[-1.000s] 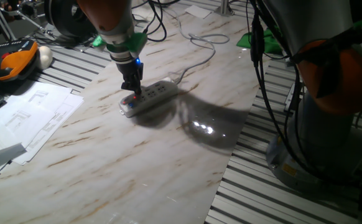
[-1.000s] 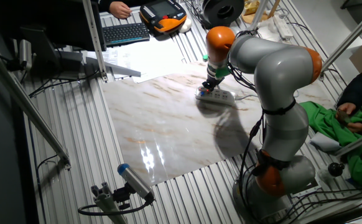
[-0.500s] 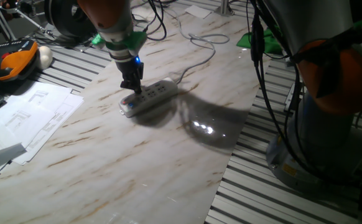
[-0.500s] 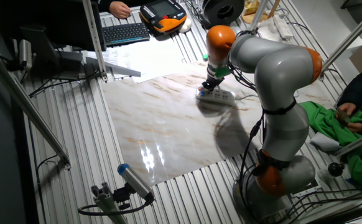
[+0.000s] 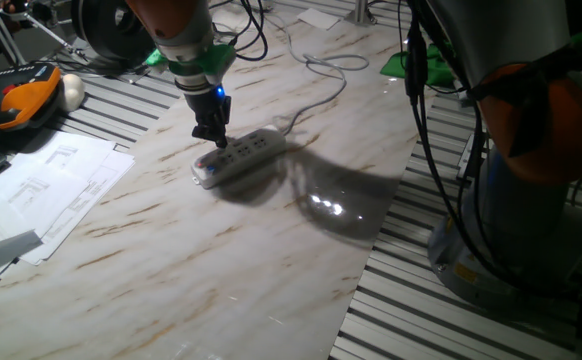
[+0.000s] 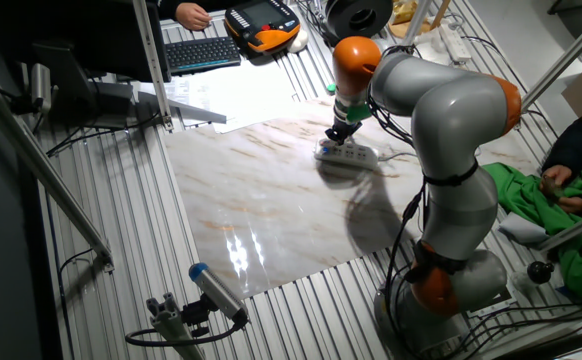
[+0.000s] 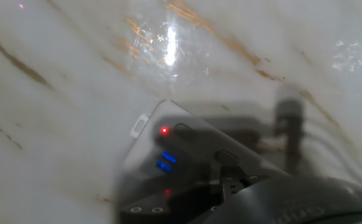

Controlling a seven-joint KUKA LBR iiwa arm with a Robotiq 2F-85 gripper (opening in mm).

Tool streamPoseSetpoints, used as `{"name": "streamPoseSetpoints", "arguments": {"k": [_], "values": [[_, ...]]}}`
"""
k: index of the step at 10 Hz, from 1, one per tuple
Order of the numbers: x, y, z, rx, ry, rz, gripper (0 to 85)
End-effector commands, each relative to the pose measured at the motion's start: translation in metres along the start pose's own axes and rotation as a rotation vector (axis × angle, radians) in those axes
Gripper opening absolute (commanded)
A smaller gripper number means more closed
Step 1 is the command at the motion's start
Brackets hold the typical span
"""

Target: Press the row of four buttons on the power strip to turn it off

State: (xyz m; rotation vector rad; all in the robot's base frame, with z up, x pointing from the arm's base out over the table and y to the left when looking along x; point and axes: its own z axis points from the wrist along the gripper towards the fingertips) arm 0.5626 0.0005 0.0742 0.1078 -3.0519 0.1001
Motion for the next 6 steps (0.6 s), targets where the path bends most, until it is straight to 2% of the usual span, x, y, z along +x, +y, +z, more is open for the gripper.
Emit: {"name": "streamPoseSetpoints", "arguments": {"k": [1, 3, 4, 5, 6], "values": [[0.0001, 0.0, -0.0001, 0.004, -0.001, -0.003, 0.0], [-0.001, -0.0034, 0.0018, 0.026, -0.029, -0.023, 0.0], [-0.001, -0.0034, 0.0018, 0.029, -0.022, -0.032, 0.0], [-0.001, -0.0034, 0.0018, 0.044, -0.025, -0.041, 0.0], [-0.001, -0.0034, 0.0018, 0.015, -0.021, -0.059, 0.0]]}}
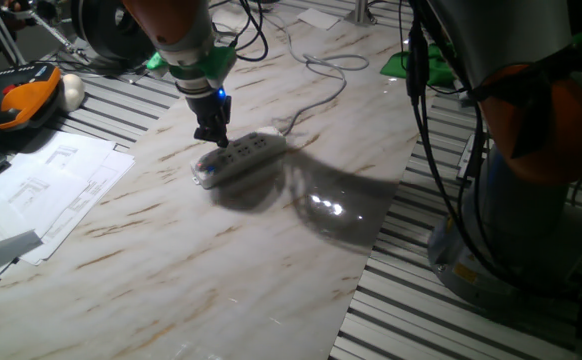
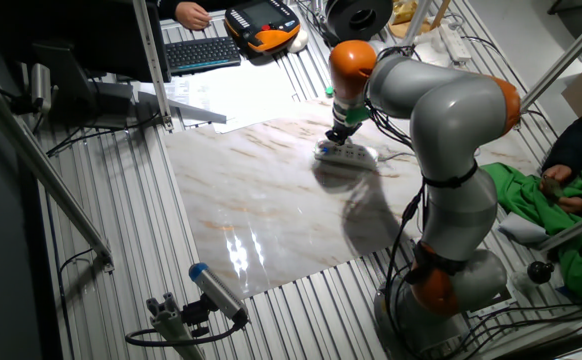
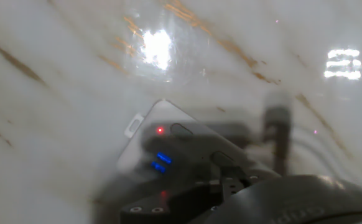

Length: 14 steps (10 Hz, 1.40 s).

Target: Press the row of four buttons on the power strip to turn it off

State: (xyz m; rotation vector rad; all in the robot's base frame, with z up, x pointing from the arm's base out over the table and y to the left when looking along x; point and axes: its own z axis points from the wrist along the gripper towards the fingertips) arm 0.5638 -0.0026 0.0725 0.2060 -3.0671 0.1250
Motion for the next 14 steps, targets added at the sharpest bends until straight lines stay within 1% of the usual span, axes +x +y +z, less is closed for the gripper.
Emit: {"name": "streamPoseSetpoints", "arguments": {"k": [1, 2, 3, 4, 5, 6, 8, 9, 11, 12, 13, 14], "values": [[0.0, 0.0, 0.0, -0.062, 0.008, -0.004, 0.0], [0.0, 0.0, 0.0, -0.094, -0.012, -0.014, 0.0], [0.0, 0.0, 0.0, -0.109, -0.012, -0.033, 0.0], [0.0, 0.0, 0.0, -0.128, -0.002, -0.031, 0.0], [0.0, 0.0, 0.0, -0.129, 0.007, -0.007, 0.0], [0.0, 0.0, 0.0, -0.123, 0.029, 0.036, 0.0], [-0.01, 0.026, -0.017, -0.059, 0.046, 0.069, 0.0], [-0.014, 0.035, -0.02, -0.037, 0.049, 0.066, 0.0], [-0.023, 0.04, -0.011, -0.053, 0.048, 0.037, 0.0], [-0.027, 0.043, -0.006, -0.051, 0.04, 0.024, 0.0], [-0.029, 0.043, -0.003, -0.048, 0.032, 0.016, 0.0], [-0.029, 0.043, -0.002, -0.05, 0.031, 0.013, 0.0]]}}
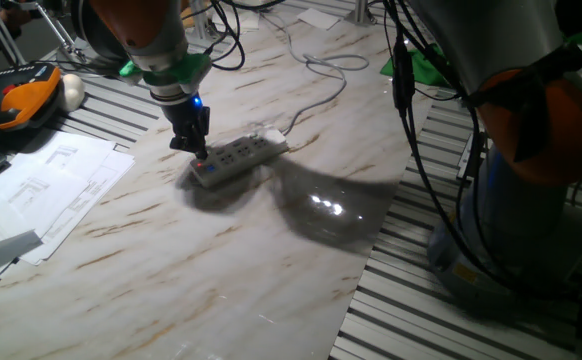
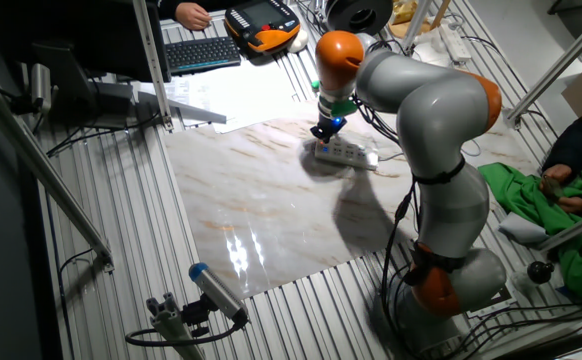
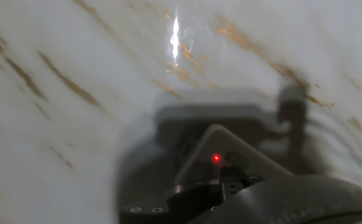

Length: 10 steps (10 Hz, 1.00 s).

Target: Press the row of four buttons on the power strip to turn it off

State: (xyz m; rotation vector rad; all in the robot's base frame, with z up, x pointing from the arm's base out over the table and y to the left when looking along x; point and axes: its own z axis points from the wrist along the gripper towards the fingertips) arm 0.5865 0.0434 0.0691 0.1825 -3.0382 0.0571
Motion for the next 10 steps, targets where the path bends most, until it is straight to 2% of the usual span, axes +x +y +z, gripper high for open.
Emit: {"name": "streamPoseSetpoints", "arguments": {"k": [1, 3, 8, 10], "values": [[0.0, -0.001, 0.001, 0.017, -0.003, -0.006, 0.0], [-0.001, -0.007, 0.01, -0.01, -0.008, -0.017, 0.0], [-0.004, -0.008, 0.02, -0.018, -0.014, -0.021, 0.0], [-0.006, -0.007, 0.026, -0.031, -0.02, -0.029, 0.0]]}}
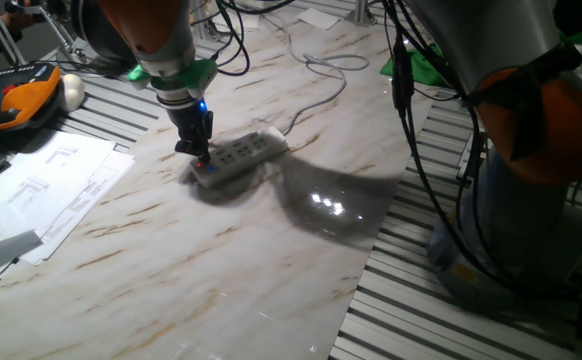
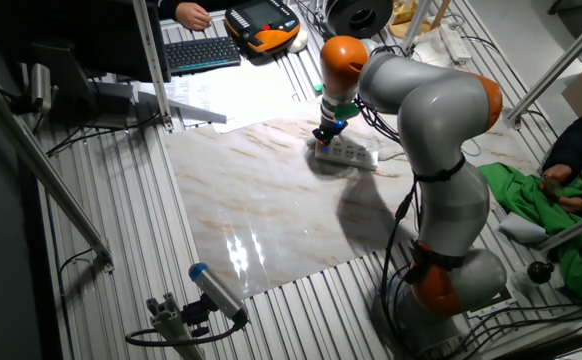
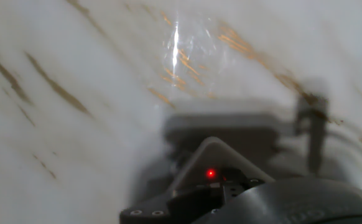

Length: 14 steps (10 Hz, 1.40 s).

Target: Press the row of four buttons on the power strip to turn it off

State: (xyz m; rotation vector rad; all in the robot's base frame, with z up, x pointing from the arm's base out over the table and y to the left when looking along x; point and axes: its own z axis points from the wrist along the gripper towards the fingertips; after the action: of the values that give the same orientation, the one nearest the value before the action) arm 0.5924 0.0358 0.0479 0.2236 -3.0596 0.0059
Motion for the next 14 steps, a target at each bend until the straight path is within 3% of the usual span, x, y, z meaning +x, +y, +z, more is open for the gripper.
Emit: {"name": "streamPoseSetpoints", "arguments": {"k": [1, 4, 6, 7, 8, 10, 14], "values": [[0.002, 0.003, -0.003, 0.004, 0.008, 0.005, 0.0], [0.012, 0.017, -0.04, 0.037, 0.036, 0.034, 0.0], [0.025, 0.025, -0.055, 0.029, 0.041, 0.031, 0.0], [0.032, 0.027, -0.059, 0.022, 0.037, 0.027, 0.0], [0.038, 0.031, -0.062, 0.035, 0.02, 0.024, 0.0], [0.046, 0.036, -0.068, 0.03, 0.018, 0.026, 0.0], [0.049, 0.04, -0.066, 0.023, 0.023, 0.019, 0.0]]}}
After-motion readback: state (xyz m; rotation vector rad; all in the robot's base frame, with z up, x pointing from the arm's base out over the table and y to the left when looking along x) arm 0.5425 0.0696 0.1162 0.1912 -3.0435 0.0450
